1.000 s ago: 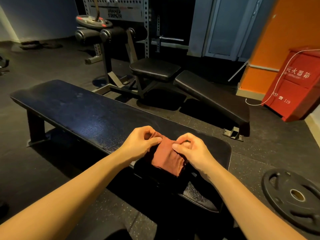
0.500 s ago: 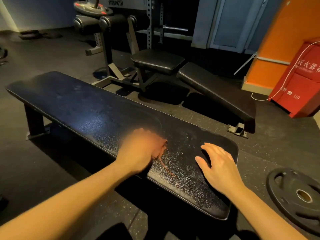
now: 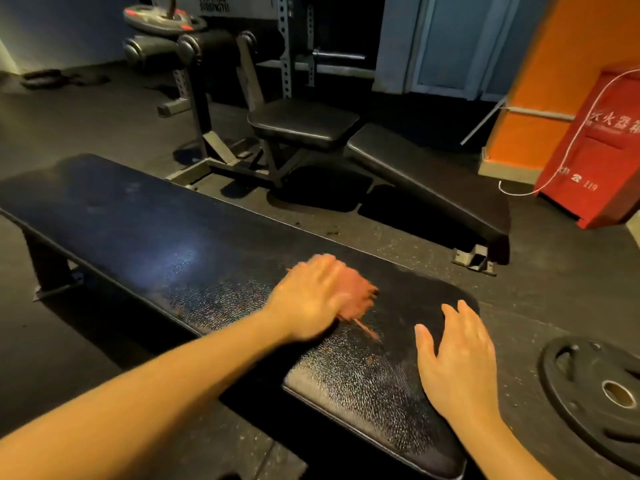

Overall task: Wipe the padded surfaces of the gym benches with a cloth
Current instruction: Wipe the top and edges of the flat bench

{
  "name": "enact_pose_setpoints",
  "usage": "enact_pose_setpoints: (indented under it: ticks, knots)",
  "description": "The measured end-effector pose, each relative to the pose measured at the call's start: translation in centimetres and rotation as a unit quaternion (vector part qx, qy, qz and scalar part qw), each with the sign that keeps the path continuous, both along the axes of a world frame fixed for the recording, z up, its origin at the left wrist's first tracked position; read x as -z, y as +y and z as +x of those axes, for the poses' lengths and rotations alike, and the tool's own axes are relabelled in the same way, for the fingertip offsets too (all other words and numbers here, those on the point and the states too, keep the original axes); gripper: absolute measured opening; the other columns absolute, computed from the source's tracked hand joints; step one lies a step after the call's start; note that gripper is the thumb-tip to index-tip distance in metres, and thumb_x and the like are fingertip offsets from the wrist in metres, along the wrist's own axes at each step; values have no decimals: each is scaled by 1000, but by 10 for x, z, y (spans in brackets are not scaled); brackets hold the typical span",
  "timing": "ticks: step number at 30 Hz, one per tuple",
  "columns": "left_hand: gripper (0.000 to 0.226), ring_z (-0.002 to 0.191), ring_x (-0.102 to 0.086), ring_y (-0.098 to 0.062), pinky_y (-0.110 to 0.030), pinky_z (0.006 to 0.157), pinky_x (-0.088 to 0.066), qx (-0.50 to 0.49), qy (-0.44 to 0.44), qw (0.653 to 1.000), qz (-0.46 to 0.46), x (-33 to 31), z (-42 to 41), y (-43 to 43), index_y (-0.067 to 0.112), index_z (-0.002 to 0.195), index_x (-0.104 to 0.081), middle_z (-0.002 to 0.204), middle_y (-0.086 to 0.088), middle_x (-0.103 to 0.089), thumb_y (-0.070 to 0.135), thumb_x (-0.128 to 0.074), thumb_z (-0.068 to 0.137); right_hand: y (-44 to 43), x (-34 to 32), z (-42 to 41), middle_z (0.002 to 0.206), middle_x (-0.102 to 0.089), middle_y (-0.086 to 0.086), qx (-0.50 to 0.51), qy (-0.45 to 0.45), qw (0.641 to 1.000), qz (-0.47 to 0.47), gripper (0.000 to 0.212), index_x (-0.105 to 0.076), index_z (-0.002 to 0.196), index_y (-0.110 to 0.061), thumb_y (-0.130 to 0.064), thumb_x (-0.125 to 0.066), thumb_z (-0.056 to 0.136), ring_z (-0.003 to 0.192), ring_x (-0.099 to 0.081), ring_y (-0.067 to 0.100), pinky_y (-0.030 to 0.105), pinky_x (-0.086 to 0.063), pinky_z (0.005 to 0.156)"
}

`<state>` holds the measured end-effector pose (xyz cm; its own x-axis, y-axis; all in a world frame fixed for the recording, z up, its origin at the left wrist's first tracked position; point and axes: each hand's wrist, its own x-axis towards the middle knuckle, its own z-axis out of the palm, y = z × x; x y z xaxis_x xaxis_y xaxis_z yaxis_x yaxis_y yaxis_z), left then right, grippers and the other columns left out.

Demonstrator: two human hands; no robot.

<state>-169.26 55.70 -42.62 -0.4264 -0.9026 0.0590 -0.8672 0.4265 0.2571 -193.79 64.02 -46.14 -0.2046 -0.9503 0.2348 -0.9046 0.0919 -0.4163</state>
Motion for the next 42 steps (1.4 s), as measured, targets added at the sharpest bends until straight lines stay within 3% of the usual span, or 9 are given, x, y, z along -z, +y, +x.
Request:
enact_pose_setpoints:
  ticks: [2, 6, 10, 14, 18, 22, 31, 36, 42]
  knots:
    - [60, 107, -59, -28, -45, 87, -49, -97, -30, 994, -36, 0, 52, -47, 28, 119, -63, 108, 4, -61, 64, -25, 91, 0, 0, 2, 159, -37, 17, 3, -8, 1000, 1, 63, -46, 147, -4, -46, -47, 100, 151, -28, 31, 50, -26, 122]
    - [71, 121, -48, -39, -51, 99, -41, -216, -103, 971, 4, 12, 36, -103, 7, 126, -53, 128, -20, -54, 63, -21, 95, -2, 1, 2, 162, -32, 13, 5, -39, 999, -9, 63, -42, 150, -5, -44, -48, 101, 153, -23, 26, 43, -20, 125]
    - [71, 132, -46, -37, -48, 107, -35, -49, -48, 998, -5, 9, -97, -55, 8, 130, -51, 139, -15, -53, 63, -23, 94, -2, -2, 0, 165, -24, 10, 23, -137, 990, -17, 54, -38, 151, -6, -34, -45, 105, 153, -21, 23, 40, -23, 122]
    - [75, 159, 5, -21, -38, 128, 2, 136, -60, 989, 13, 9, -103, 29, 14, 164, -8, 171, -4, 3, 57, -13, 103, 2, -9, -2, 164, -26, 9, 78, -262, 961, -47, 53, -34, 154, -7, -34, -35, 108, 150, -27, 23, 37, -25, 118]
    - [69, 134, -46, -32, -47, 109, -38, 32, -68, 997, -8, 6, -40, -38, 19, 140, -49, 141, -5, -48, 61, -17, 96, 0, -13, -3, 163, -32, 6, 95, -296, 950, -36, 58, -30, 157, -11, -42, -30, 108, 150, -28, 21, 38, -23, 121]
    - [77, 148, -30, -31, -48, 120, -24, -50, -94, 994, 15, 13, -88, -70, 9, 153, -34, 158, -14, -37, 59, -15, 98, -2, -10, -9, 153, -46, 5, 120, -341, 930, -66, 52, -41, 152, -11, -39, -28, 110, 143, -40, 24, 38, -28, 117]
    - [71, 155, 22, -10, -32, 126, 14, 267, -82, 960, 10, 9, -89, 135, 21, 164, 3, 168, 4, 19, 60, -12, 107, 10, -31, -51, 117, -66, -5, 63, -597, 800, -24, 32, -61, 120, -16, -34, -37, 110, 114, -61, 9, 25, -48, 101]
    - [79, 158, -10, -28, -46, 127, -17, 51, -112, 992, 13, 8, -55, 23, 12, 161, -15, 170, -11, -12, 64, -3, 103, 14, -21, -52, 116, -63, -17, 33, -568, 822, 15, 22, -59, 108, -36, -42, -38, 109, 113, -58, -1, 31, -40, 111]
    - [83, 159, 3, -25, -46, 128, -3, 40, -81, 995, 31, 14, -151, 2, 11, 164, -7, 172, -12, -1, 66, -20, 103, 18, -20, -57, 144, -56, 6, 48, -642, 765, -16, 48, -51, 141, -9, -42, -37, 109, 126, -58, 12, 32, -44, 111]
